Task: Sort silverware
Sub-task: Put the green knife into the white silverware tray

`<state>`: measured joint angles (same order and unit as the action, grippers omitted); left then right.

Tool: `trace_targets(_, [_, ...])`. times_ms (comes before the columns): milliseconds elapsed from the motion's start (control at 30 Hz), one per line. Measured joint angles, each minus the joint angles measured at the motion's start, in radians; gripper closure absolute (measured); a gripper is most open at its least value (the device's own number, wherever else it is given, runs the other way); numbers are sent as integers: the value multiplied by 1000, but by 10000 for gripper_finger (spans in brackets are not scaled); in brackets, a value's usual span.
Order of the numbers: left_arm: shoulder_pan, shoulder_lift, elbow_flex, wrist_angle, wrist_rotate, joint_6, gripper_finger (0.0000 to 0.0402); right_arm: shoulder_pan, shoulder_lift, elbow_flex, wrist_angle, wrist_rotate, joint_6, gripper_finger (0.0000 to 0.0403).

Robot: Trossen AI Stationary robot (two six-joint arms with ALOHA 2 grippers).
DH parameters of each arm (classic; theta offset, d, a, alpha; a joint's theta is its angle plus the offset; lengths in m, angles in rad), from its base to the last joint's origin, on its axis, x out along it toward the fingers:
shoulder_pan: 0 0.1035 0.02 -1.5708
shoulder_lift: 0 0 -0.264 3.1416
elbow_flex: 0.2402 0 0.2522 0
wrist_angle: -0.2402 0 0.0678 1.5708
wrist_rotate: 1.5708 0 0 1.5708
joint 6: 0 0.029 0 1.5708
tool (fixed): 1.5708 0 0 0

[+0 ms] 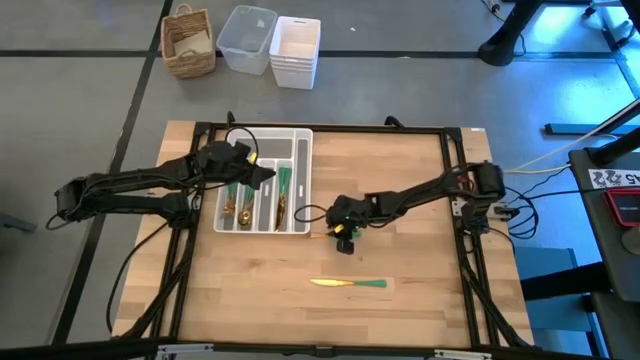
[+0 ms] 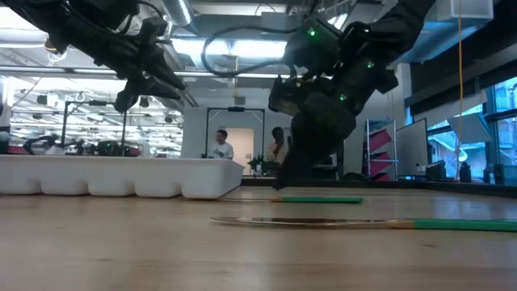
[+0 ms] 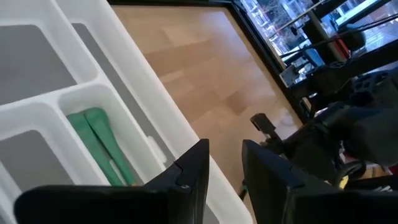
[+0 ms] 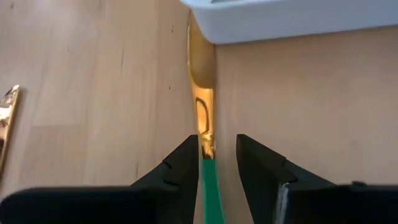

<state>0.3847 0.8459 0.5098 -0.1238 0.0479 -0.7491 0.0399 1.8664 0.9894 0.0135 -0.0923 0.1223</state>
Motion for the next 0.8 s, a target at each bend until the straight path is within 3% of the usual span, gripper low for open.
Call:
trace_targets(467, [0,0,0,0,-3,24,314,0,61,6,-25,-30,-3,295])
trace_targets(667, [0,0,0,0,-3,24,314,-1,63,7,-79,-24,-3,358])
trace_targets(800, [0,0,-1,0,-3,20,314,5,62,4,-103,-78,5,395])
